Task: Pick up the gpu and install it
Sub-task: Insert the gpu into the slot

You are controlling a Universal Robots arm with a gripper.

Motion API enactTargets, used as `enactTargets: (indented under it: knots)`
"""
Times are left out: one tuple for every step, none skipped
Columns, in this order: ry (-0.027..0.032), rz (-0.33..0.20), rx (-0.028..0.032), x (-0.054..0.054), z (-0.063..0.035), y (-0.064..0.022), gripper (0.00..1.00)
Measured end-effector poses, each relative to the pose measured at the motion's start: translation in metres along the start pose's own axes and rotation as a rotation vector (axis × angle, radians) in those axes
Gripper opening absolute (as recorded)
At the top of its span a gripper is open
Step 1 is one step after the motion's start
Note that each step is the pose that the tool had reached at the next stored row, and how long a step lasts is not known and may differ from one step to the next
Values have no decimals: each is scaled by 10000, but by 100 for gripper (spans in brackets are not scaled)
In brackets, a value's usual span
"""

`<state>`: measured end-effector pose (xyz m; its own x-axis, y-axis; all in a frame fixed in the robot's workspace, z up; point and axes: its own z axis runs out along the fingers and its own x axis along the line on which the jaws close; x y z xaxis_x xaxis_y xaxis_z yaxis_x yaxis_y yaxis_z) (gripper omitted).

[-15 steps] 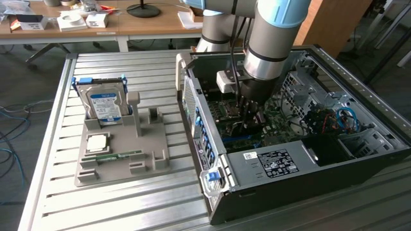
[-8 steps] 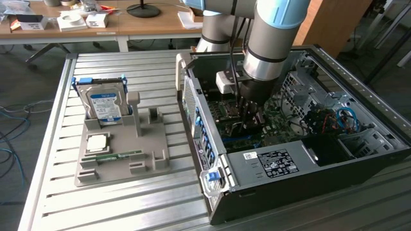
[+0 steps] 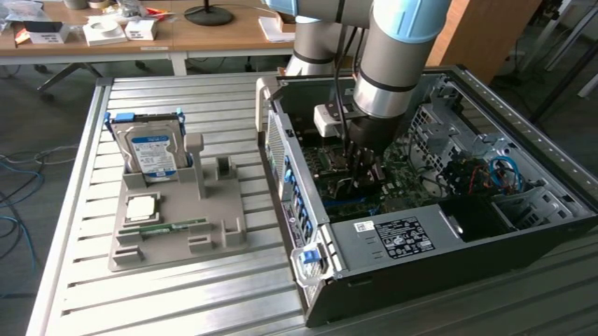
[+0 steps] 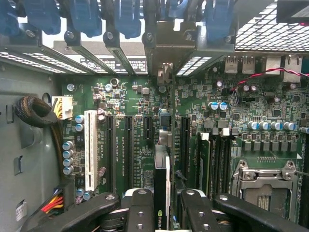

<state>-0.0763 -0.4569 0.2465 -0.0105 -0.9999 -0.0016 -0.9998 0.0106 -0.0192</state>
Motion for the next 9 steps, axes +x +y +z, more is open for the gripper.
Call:
enactTargets:
  knots:
    - [0,0,0,0,0,0,26]
    - [0,-1,0,0,0,0,26]
    - [0,0,0,0,0,0,26]
    - [0,-1,0,0,0,0,26]
    - [0,-1,1,0,0,1,26]
    - [0,0,2,0,1,4,26]
    - [0,-1,1,0,1,5,26]
    - [-1,-3,1,0,2,6,26]
    - [0,-3,0,0,1,6,26]
